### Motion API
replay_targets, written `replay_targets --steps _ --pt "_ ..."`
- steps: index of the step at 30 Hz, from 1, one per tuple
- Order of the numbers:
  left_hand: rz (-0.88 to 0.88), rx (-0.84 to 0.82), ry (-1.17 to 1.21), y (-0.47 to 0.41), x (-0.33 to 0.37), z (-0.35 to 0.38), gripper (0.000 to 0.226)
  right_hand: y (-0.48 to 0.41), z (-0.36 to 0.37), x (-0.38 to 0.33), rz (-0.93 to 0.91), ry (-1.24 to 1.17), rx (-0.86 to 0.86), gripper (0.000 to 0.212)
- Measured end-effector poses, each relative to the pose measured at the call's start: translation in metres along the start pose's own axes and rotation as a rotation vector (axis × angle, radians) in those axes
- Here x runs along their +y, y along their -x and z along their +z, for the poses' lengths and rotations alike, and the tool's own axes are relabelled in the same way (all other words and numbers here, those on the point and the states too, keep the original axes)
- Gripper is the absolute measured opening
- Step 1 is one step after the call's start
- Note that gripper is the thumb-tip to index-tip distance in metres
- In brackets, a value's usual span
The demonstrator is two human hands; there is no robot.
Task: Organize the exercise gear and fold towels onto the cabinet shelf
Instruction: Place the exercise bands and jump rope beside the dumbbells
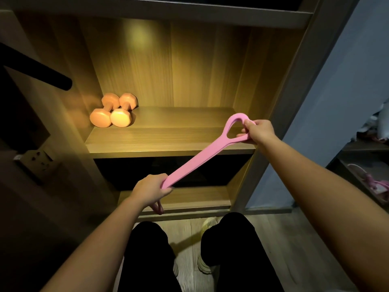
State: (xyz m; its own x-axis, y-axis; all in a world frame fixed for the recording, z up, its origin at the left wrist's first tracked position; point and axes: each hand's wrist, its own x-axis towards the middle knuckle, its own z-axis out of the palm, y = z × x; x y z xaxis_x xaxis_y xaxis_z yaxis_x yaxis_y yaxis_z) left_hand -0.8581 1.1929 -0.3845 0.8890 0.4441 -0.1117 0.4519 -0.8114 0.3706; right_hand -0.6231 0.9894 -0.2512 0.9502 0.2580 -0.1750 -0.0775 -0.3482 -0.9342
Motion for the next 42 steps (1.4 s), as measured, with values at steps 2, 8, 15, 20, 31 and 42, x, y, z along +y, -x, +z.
replay_targets --steps 2,8,15,20,31,42 --pt "-0.020 -0.118 0.103 0.004 -0.007 -0.005 0.031 -0.004 0.002 0.010 0.031 -0.016 0.011 0.022" --pt "-0.106 -0.348 0.384 0.012 -0.047 -0.017 0.011 -0.019 -0.010 0.037 0.077 -0.009 0.100 0.026" --pt "-0.276 -0.198 0.713 0.021 -0.054 -0.014 0.012 -0.017 -0.012 0.067 0.182 -0.122 0.106 0.021" --pt "-0.441 0.086 0.620 0.021 -0.051 -0.005 0.009 -0.015 -0.006 0.078 0.193 -0.133 0.068 0.018" --pt "-0.692 0.251 0.842 0.025 -0.063 0.006 0.008 -0.015 -0.004 0.105 0.256 -0.168 0.050 0.019" --pt "-0.738 0.075 1.383 0.035 -0.064 0.002 0.016 -0.013 -0.010 0.124 0.314 -0.222 0.062 0.023"
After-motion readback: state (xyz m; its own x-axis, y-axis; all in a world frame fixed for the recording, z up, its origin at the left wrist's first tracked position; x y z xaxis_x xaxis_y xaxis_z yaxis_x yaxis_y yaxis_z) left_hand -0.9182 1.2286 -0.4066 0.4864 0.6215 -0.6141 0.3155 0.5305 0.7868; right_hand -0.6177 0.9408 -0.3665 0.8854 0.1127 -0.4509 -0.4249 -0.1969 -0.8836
